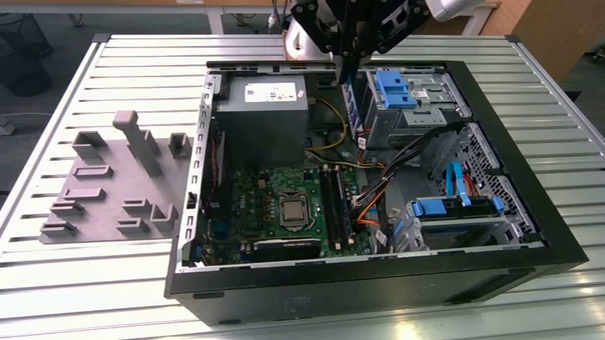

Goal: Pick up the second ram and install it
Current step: 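Insert the second ram into the second slot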

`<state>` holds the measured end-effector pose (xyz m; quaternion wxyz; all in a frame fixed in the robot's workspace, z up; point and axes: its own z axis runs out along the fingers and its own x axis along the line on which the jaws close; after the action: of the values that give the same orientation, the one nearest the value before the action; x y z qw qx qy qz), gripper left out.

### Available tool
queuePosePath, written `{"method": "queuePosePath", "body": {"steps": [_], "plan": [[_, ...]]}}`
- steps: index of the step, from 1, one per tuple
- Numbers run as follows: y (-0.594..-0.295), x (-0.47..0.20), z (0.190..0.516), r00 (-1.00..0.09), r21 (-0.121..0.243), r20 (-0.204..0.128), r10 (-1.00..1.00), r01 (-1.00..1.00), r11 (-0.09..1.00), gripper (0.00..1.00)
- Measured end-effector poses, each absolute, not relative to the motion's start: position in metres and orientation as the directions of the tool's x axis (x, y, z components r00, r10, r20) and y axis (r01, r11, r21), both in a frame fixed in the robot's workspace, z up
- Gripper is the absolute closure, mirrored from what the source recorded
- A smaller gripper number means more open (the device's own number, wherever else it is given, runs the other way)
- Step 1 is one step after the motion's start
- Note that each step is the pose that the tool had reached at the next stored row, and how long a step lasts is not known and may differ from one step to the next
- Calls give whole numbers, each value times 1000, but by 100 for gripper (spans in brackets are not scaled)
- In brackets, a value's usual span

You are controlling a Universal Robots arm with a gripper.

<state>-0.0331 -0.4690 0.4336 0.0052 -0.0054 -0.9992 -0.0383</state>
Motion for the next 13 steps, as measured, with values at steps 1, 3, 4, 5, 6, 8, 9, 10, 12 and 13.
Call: {"method": "queuePosePath", "body": {"steps": [1,3,4,5,6,8,9,10,12,13], "plan": [[-469,-33,433,-1000,76,11,10,11,997,86],[-469,-33,431,-1000,76,11,10,11,997,86],[-469,-33,430,-1000,76,11,10,11,997,86],[-469,-33,429,-1000,76,11,10,11,997,86],[-469,-33,428,-1000,76,11,10,11,997,86],[-469,-33,425,-1000,76,11,10,11,997,86],[-469,-33,424,-1000,76,11,10,11,997,86],[-469,-33,423,-1000,76,11,10,11,997,86],[-469,-33,421,-1000,76,11,10,11,997,86],[-469,-33,421,-1000,76,11,10,11,997,86]]}}
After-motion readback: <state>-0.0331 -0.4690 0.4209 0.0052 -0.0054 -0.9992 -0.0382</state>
